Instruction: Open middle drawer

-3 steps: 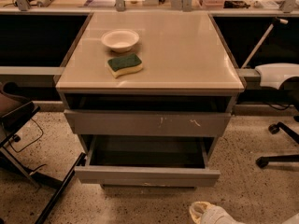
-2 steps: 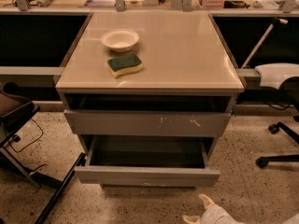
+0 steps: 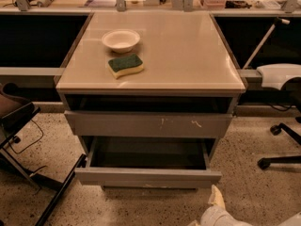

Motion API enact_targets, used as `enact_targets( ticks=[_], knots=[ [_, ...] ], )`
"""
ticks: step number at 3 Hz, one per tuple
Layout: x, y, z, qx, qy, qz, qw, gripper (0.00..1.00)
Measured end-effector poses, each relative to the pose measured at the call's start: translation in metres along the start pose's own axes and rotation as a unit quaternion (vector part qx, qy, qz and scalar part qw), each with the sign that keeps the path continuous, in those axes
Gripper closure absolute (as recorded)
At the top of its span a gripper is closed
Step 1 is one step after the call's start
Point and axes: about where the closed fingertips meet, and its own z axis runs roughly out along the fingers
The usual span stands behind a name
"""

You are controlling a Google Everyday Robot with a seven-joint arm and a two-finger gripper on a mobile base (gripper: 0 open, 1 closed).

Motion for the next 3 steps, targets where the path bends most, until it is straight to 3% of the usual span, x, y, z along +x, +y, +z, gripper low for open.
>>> enact_targets(
  ticks=[1, 2, 3],
  knots=[
    [-0.016, -0.019, 0.019, -0.005, 0.024, -0.03, 0.9992, 0.0],
    [-0.043, -0.042, 0.052, -0.026, 0.067, -0.081, 0.9941, 0.0],
    [-0.061, -0.063, 0.09, -0.048, 0.12, -0.126, 0.9835, 0.0]
  ],
)
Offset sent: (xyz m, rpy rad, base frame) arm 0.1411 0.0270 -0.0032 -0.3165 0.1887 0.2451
